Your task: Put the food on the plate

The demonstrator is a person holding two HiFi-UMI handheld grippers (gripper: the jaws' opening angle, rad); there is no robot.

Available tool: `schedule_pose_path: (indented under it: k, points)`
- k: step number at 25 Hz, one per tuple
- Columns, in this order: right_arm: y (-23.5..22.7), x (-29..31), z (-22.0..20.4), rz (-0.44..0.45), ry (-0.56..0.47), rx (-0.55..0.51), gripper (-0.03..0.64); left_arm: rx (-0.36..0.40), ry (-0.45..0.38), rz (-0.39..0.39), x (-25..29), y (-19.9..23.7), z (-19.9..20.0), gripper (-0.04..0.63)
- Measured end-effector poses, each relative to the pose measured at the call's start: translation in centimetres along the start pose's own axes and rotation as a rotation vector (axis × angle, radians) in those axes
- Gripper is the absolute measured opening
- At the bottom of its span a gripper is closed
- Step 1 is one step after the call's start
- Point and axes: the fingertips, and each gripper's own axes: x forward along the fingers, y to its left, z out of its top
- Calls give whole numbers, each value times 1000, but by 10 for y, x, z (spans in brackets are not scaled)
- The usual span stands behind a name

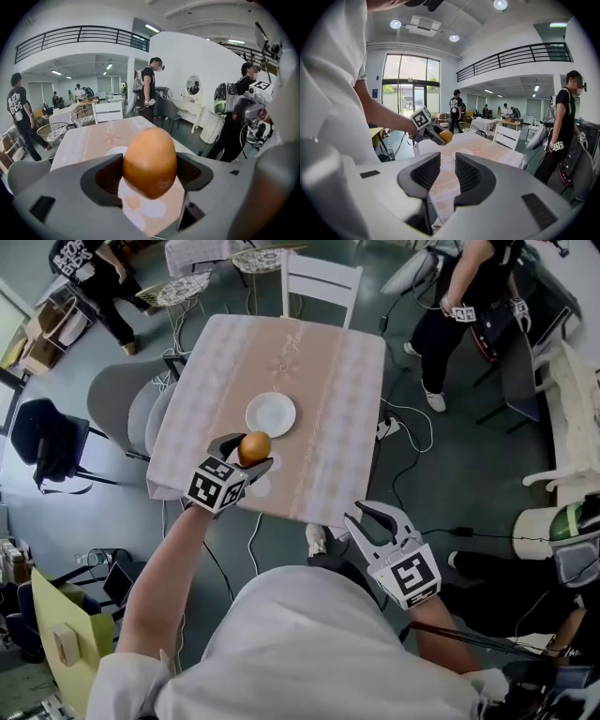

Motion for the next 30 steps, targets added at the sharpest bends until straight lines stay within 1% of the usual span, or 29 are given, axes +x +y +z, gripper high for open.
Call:
schedule_pose_path:
  k: [5,8,11,13,16,19,23,30]
  points:
    - [-47,-1,-18,-30,20,46,107,26,124,51,62,45,1,359]
    - [-68,-3,-26,-51,29,69,107,46,211,75,97,71,-7,360]
    - [-87,-9,-34,-78,43,90,107,80,302,87,129,88,-20,359]
    - [-99,-11,-41,-98,56,109,107,101,349,98,146,99,-27,359]
    - [-112,-12,-49,-115,69,139,107,130,387,117,164,111,-31,359]
    - [-118,-11,-53,-121,80,159,107,159,444,121,177,119,-42,359]
    - [-123,-7,-55,-124,81,177,107,207,508,128,186,123,-54,360]
    - [-127,-3,-54,-111,84,184,107,269,546,140,190,125,-55,360]
